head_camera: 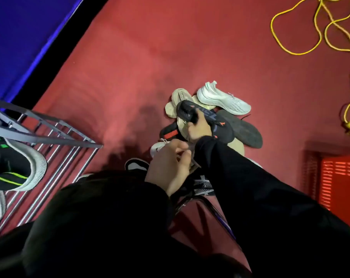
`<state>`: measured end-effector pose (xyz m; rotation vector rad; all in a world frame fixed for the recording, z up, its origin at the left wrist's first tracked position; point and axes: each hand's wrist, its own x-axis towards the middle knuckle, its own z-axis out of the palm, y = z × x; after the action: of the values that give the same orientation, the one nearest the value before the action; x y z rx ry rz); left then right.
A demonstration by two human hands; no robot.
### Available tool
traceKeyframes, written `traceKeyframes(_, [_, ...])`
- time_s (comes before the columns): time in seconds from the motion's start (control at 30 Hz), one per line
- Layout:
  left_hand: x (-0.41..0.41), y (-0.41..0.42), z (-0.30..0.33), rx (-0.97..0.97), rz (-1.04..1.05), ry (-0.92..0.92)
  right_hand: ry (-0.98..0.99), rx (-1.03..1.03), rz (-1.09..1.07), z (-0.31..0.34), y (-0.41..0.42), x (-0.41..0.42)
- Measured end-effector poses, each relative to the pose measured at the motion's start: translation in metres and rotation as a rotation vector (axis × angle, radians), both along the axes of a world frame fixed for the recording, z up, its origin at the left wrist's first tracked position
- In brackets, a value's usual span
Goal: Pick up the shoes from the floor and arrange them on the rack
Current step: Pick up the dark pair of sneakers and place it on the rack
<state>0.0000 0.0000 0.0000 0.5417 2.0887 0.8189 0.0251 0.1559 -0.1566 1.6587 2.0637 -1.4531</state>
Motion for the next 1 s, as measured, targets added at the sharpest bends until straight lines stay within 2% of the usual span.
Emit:
traceKeyframes(0.07, [-0.008,-0.002,-0.001,-0.057,-0.007,-0.020,0.043,-0.054,-0.050,-0.022,0.006,-0.015])
traceKeyframes(0.17, [-0.014,-0.010,-0.005,-0.062,-0.065,0.016,0.078,-0.158,-0.241,-0.060,0.017,-0.029])
traceKeyframes(0.23, [-0.016,-0.010,-0.011,-0.039,-0.065,0.024,0.009,-0.067,-0.255,-0.049,0.013,-0.036])
traceKeyframes(0.3, [-0.017,-0.003,-0.016,-0.020,-0.023,0.063,-0.065,0.142,-0.217,-0.026,0.005,-0.033])
traceKeyframes(0.37, [-0.020,0.002,-0.024,-0.043,0.068,0.078,0.004,0.200,-0.258,-0.002,-0.009,-0.025])
traceKeyframes(0.43, [-0.029,0.007,-0.032,-0.012,0.269,-0.034,0.142,0.204,-0.291,0.025,-0.028,-0.008])
traceKeyframes(0.5, [-0.033,0.015,-0.030,0.012,0.506,-0.172,0.319,0.194,-0.250,0.051,-0.045,0.020])
traceKeyframes(0.57, [-0.029,0.024,-0.022,0.098,0.611,-0.340,0.443,0.229,-0.119,0.082,-0.057,0.055])
traceKeyframes(0.6, [-0.026,0.026,-0.021,0.138,0.591,-0.408,0.493,0.276,-0.017,0.096,-0.062,0.071])
traceKeyframes(0.67, [-0.015,0.029,-0.019,0.127,0.414,-0.435,0.541,0.372,0.191,0.116,-0.068,0.095])
traceKeyframes(0.73, [0.000,0.025,-0.025,0.034,0.339,-0.398,0.550,0.361,0.216,0.125,-0.072,0.112])
traceKeyframes(0.77, [0.005,0.023,-0.023,0.015,0.398,-0.410,0.581,0.289,0.121,0.131,-0.072,0.119])
traceKeyframes(0.87, [0.015,0.023,-0.005,0.084,0.614,-0.489,0.728,0.001,-0.410,0.149,-0.064,0.138])
traceKeyframes(0.93, [0.012,0.024,0.004,0.138,0.658,-0.390,0.647,0.033,-0.687,0.142,-0.048,0.161])
traceKeyframes(1.0, [0.005,0.020,0.006,0.221,0.627,-0.289,0.528,0.104,-0.767,0.130,-0.038,0.188])
